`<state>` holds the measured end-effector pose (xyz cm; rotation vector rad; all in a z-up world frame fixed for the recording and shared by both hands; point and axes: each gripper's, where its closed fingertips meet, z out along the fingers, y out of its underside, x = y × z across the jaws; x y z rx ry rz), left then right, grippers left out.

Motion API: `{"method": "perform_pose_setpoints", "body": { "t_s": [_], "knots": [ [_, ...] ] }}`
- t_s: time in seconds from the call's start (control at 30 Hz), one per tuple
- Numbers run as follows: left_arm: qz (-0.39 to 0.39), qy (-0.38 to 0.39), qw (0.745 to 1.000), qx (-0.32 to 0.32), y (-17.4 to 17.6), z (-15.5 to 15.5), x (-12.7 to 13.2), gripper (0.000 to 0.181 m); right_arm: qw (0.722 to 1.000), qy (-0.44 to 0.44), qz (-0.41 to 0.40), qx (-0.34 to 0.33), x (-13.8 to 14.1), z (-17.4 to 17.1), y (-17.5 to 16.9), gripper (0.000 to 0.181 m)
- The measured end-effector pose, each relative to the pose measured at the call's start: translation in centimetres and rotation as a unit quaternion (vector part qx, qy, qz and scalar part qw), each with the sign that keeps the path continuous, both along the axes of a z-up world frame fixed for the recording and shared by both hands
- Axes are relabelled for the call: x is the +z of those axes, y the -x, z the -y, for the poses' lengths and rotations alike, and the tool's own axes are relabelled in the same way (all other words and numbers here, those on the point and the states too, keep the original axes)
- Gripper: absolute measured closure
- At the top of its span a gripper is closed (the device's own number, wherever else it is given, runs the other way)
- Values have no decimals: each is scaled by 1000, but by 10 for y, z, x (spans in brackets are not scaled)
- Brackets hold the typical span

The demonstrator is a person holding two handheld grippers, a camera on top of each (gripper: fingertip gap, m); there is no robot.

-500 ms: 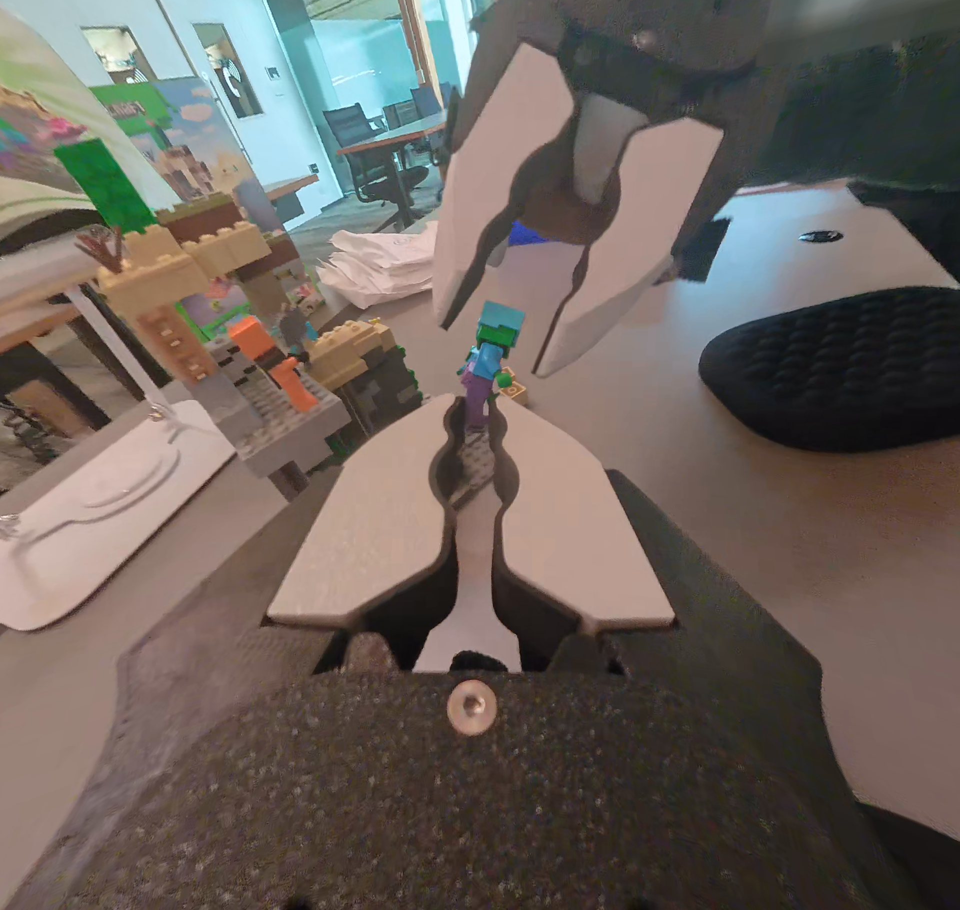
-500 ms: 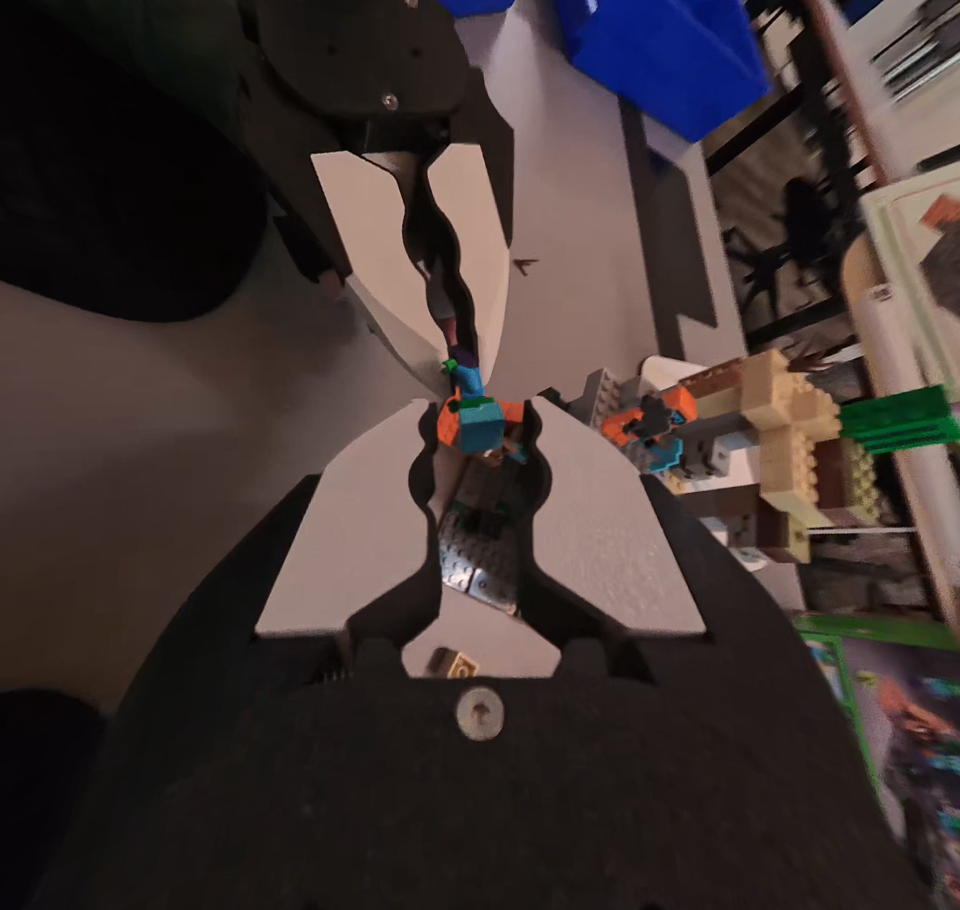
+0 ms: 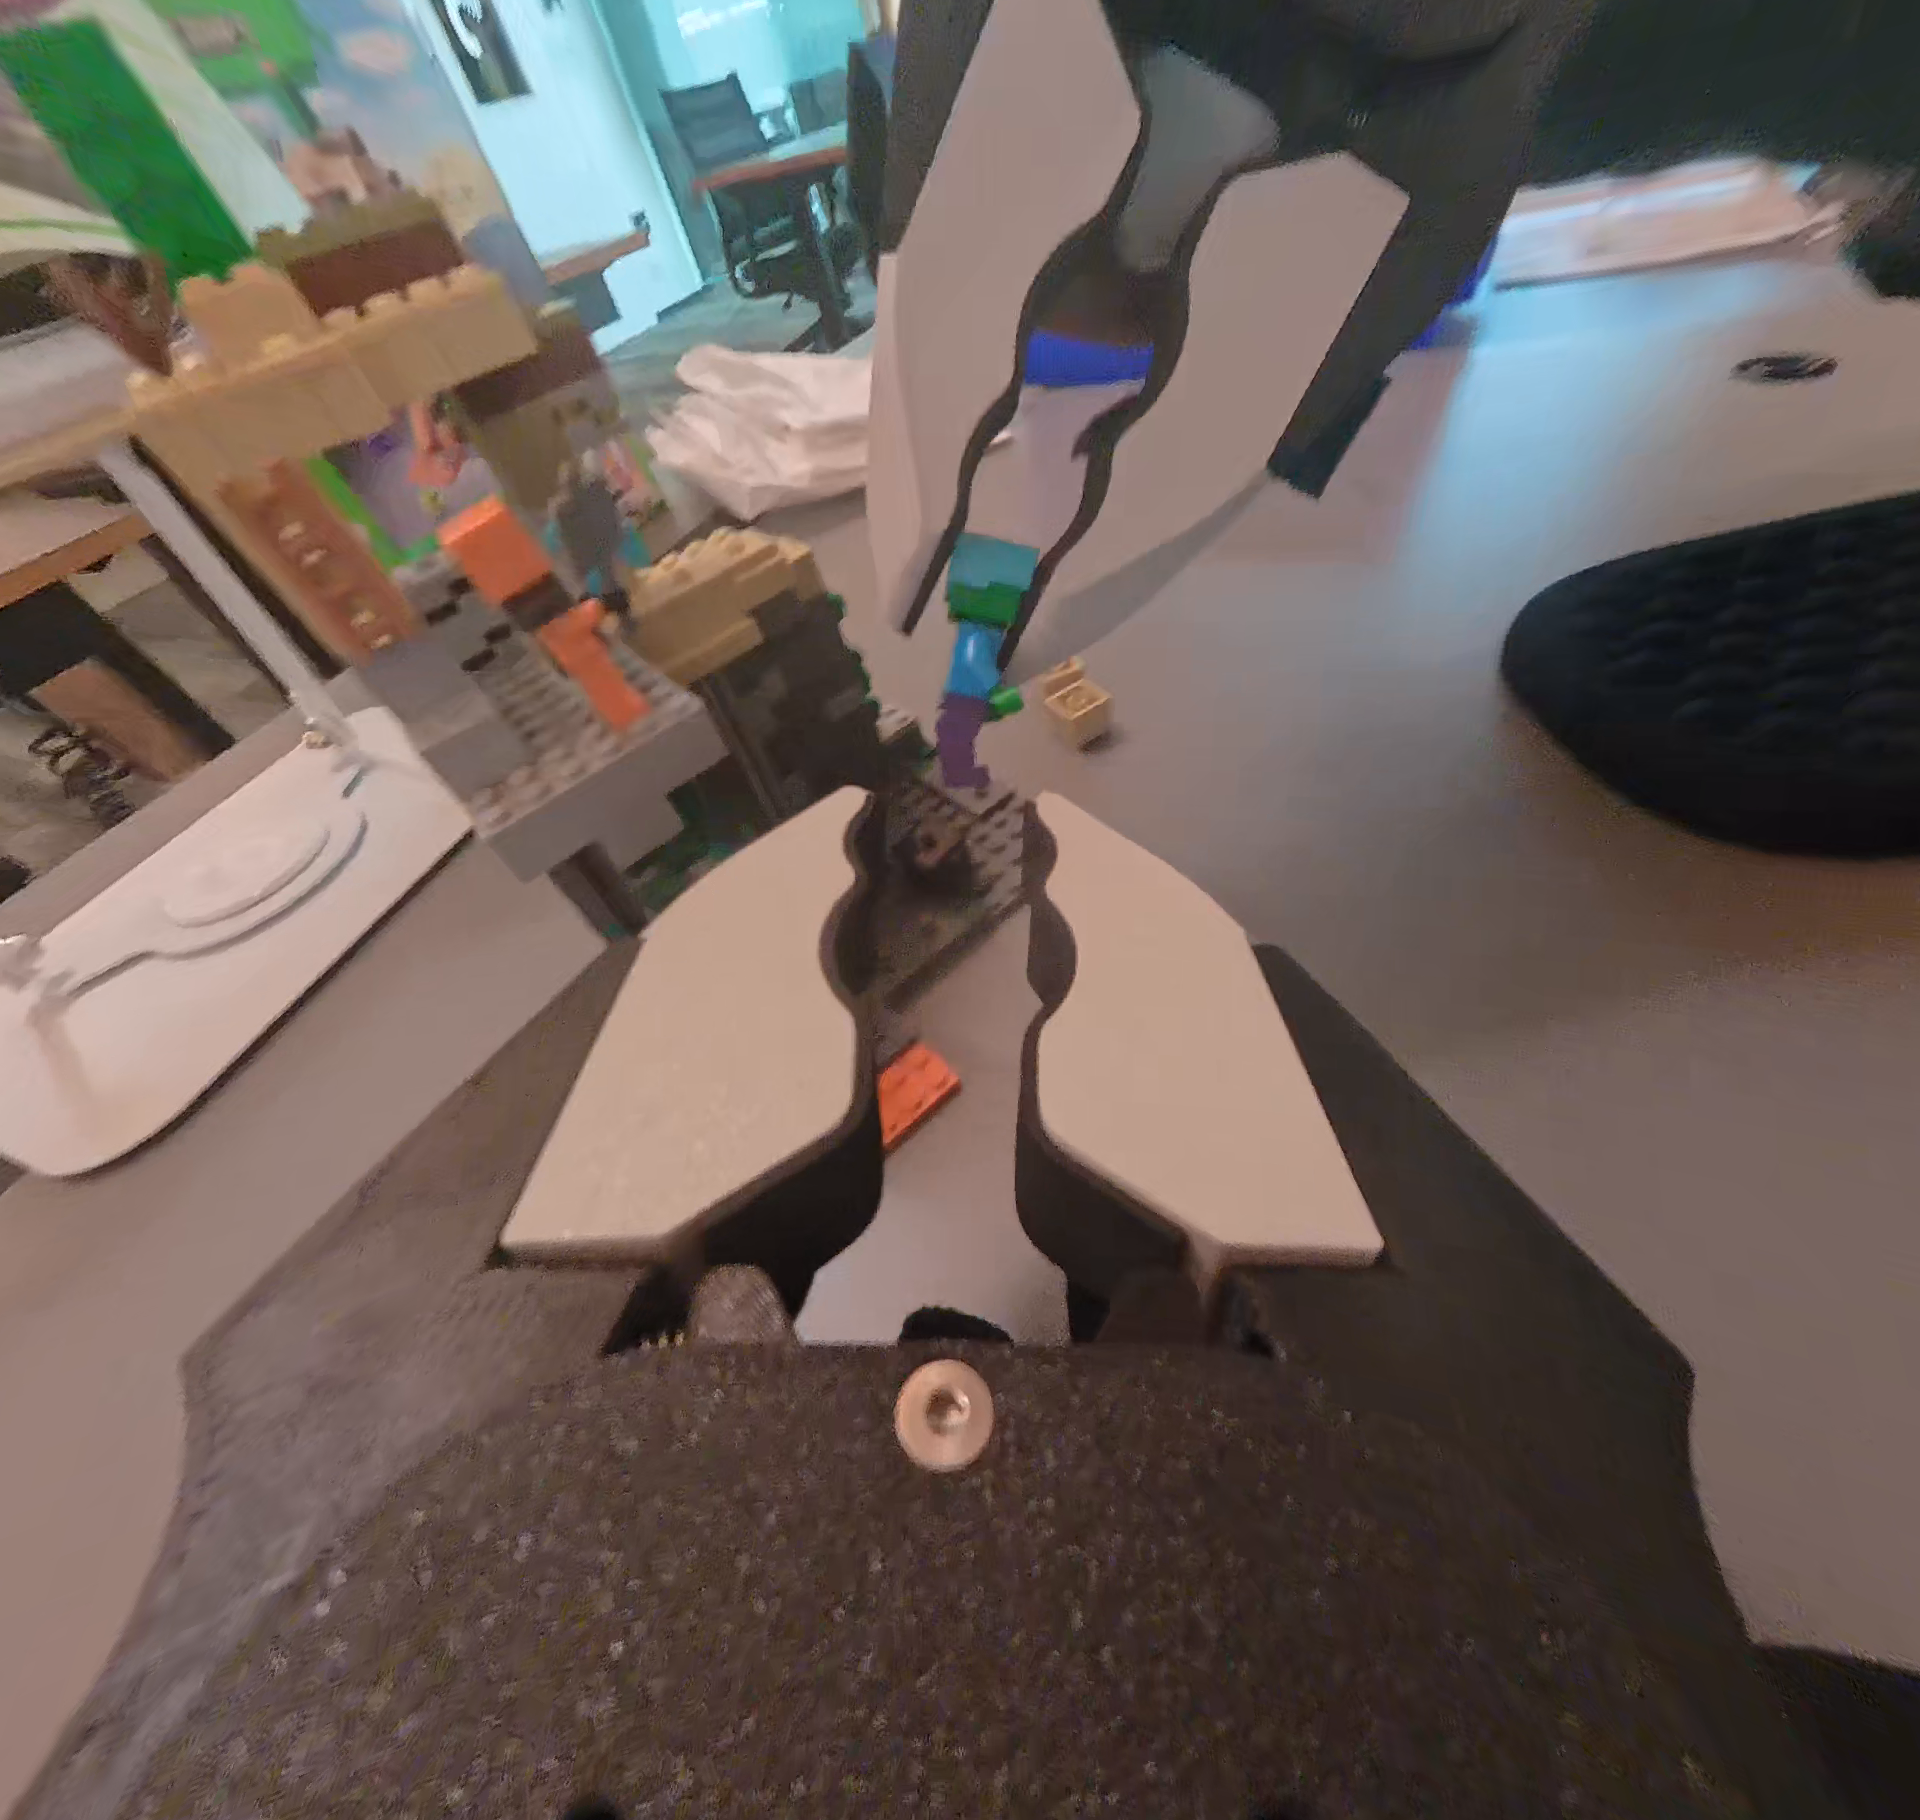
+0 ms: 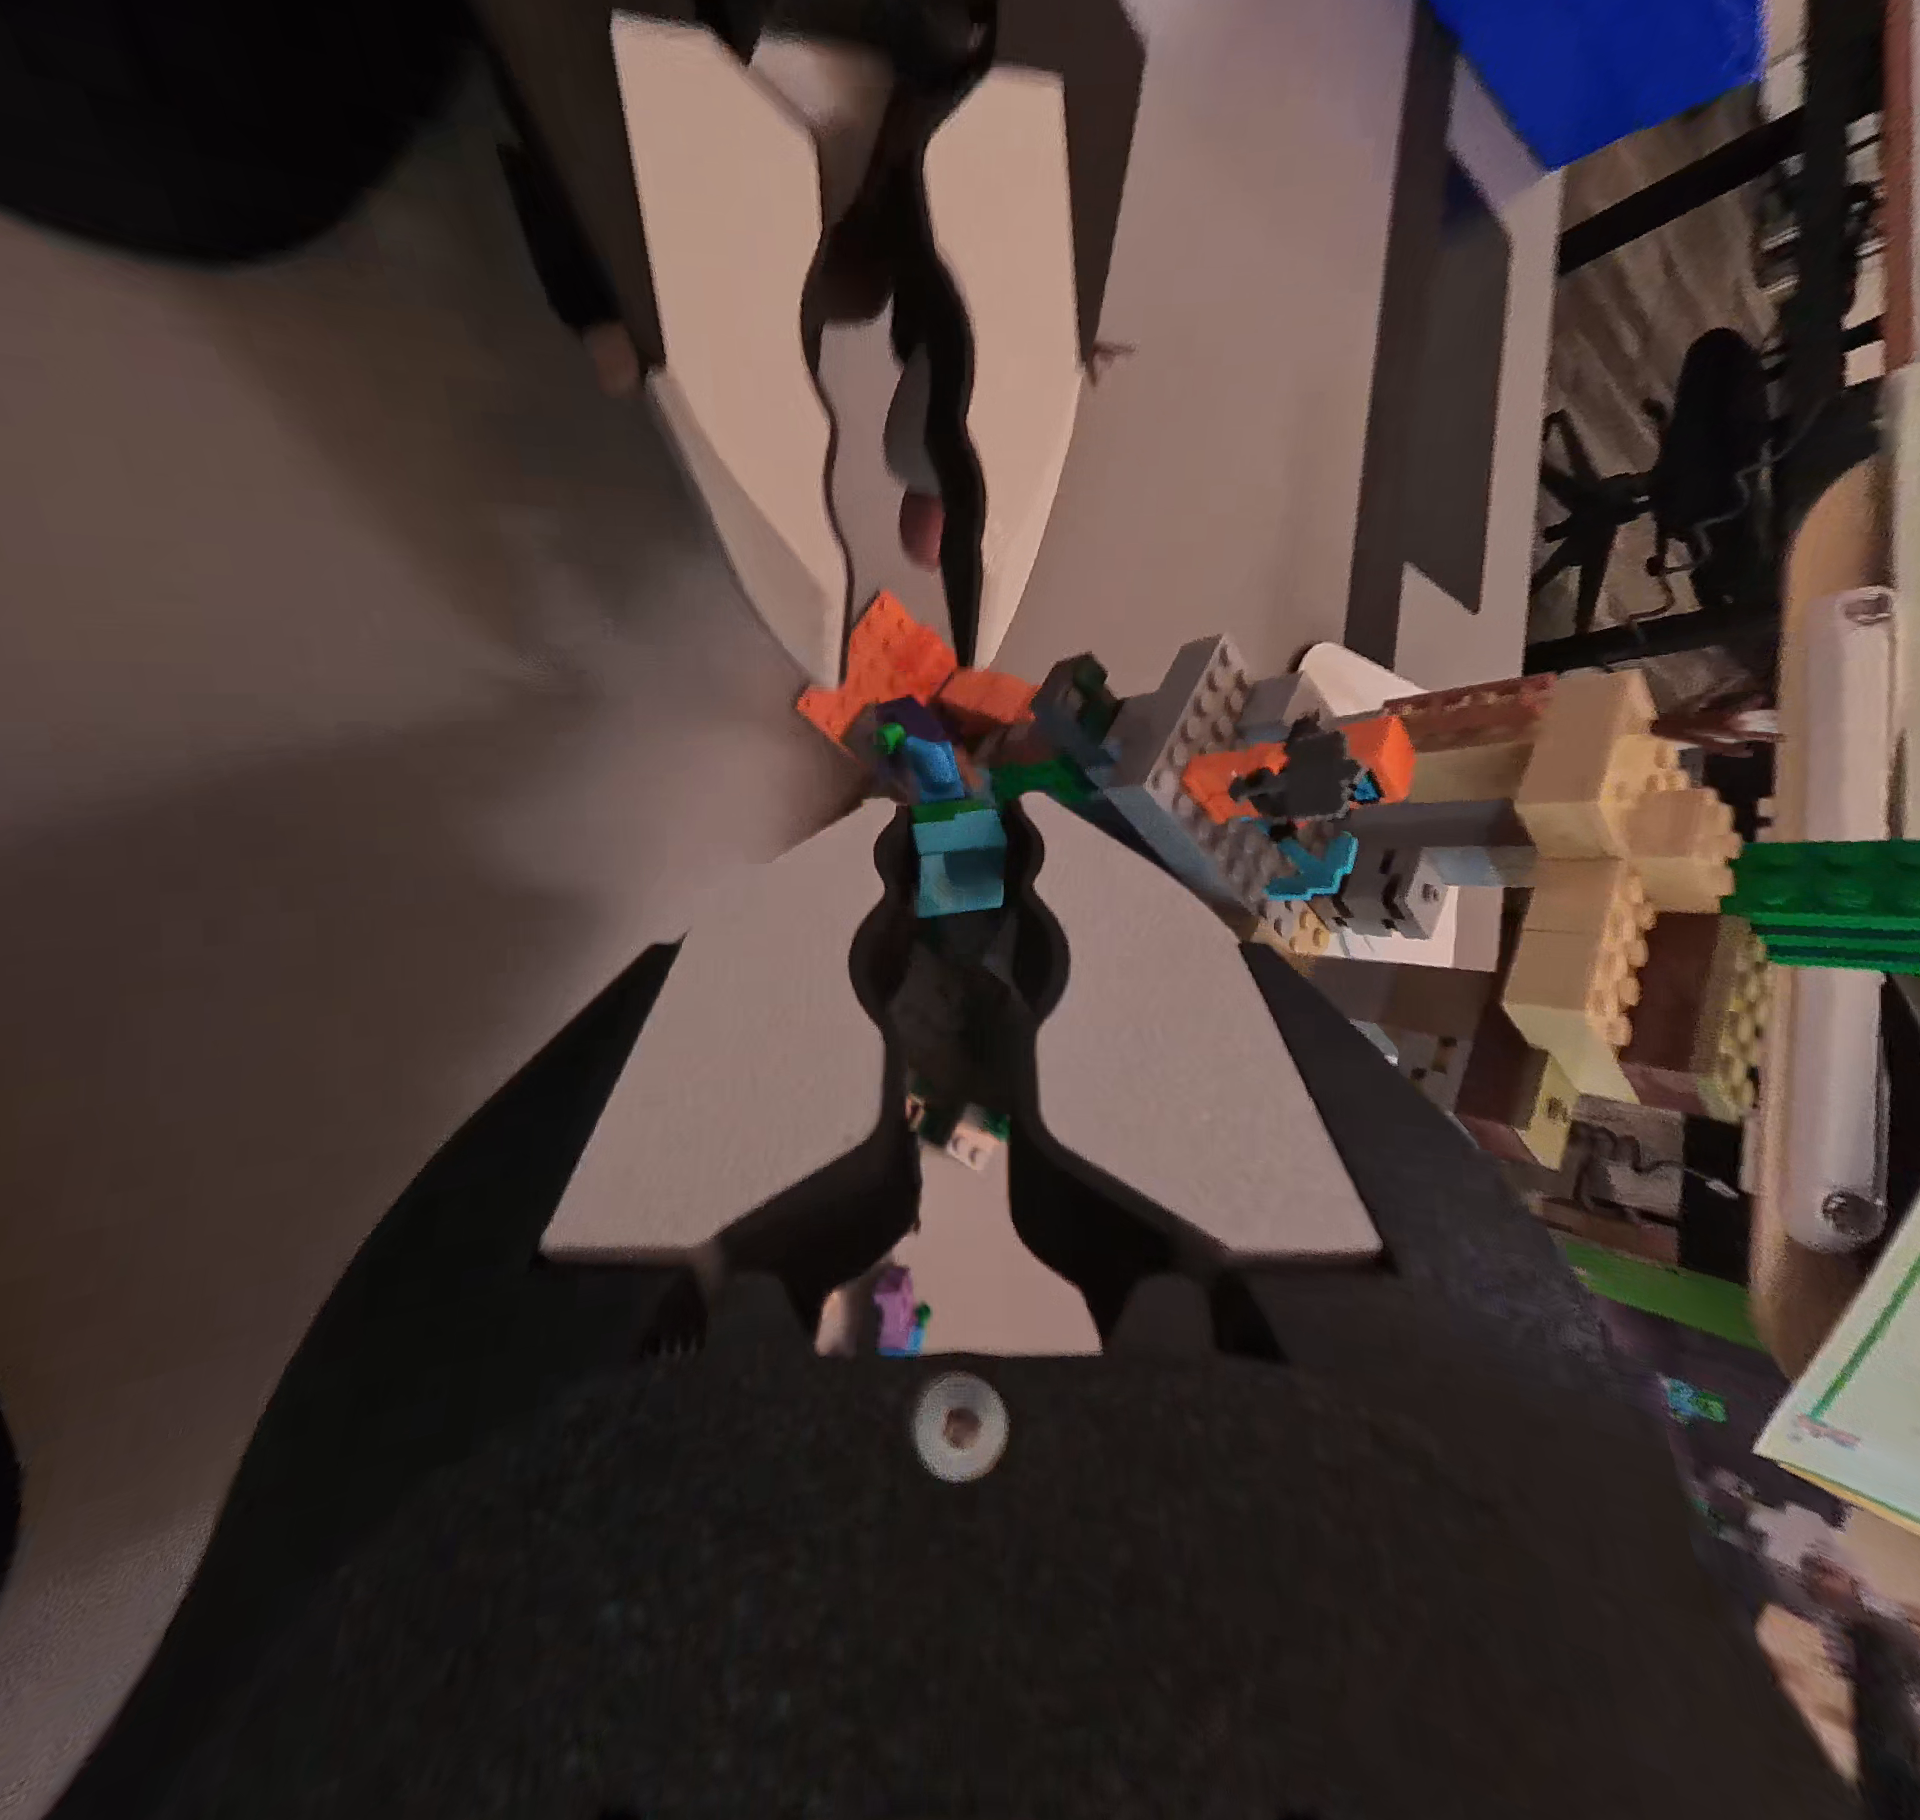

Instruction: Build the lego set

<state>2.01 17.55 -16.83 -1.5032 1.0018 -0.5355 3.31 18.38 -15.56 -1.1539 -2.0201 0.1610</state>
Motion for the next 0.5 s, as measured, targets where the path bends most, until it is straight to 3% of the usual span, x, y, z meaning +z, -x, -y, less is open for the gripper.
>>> {"method": "perform_pose_setpoints", "body": {
  "t_s": [0.23,0.5],
  "knots": [
    [-40,45,994,90,51,-46,-21,164,983,-114,136,52,-35,-38,1,165],
    [-120,122,985,34,56,-68,-53,161,966,-153,187,95,-59,-47,7,165]
  ]
}}
